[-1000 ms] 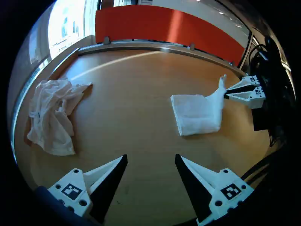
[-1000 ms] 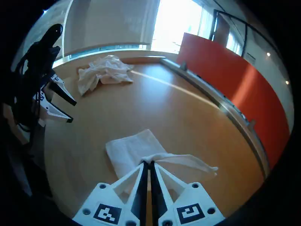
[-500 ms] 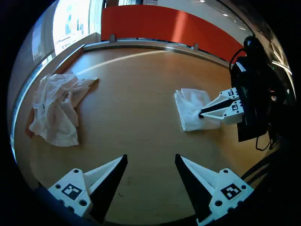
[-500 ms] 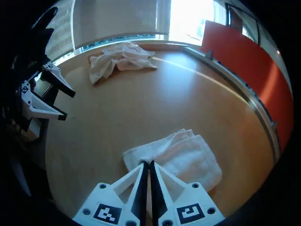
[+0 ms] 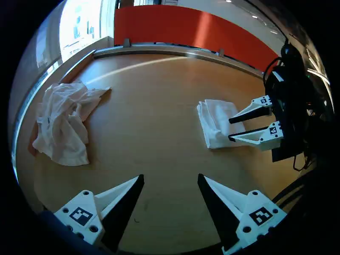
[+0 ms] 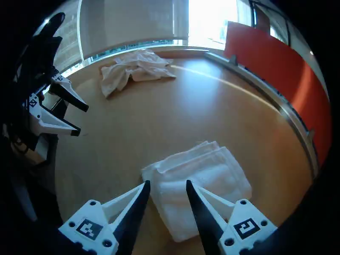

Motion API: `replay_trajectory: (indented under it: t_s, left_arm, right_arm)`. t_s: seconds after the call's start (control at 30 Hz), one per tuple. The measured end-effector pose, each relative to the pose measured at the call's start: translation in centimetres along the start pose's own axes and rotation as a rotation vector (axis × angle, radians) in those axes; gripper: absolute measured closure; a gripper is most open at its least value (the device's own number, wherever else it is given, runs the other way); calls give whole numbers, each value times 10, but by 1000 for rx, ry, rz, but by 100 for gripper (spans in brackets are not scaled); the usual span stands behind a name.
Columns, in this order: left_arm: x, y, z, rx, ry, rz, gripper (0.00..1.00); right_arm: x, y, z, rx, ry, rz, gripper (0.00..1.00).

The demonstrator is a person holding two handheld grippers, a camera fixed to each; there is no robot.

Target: Fold towel

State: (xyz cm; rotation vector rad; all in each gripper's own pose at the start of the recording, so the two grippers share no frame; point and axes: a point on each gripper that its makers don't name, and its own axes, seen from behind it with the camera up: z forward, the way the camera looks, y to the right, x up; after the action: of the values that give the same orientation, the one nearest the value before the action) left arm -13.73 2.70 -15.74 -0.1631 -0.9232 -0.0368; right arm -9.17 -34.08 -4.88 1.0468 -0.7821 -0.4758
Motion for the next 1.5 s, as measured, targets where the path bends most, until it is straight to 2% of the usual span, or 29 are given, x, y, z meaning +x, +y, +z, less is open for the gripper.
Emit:
replay_trajectory:
  t_s: [0.4,0.8,1.2,1.33,1.5]
  left_arm:
    - [0,-4,0,4,1,-2,6]
    - [0,0,3,-7,-4,11,6]
    - [-5,3,4,-14,-8,13,6]
    - [-5,3,4,-16,-8,16,6]
    - [-5,4,5,-18,-7,19,6]
  right_arm:
    - [-35,10,-20,-61,-26,59,33]
    - [-74,16,-38,-113,-65,116,33]
    - [-95,11,-33,-132,-89,165,34]
    - [-97,12,-31,-140,-86,177,40]
    - [-100,13,-30,-148,-85,203,58]
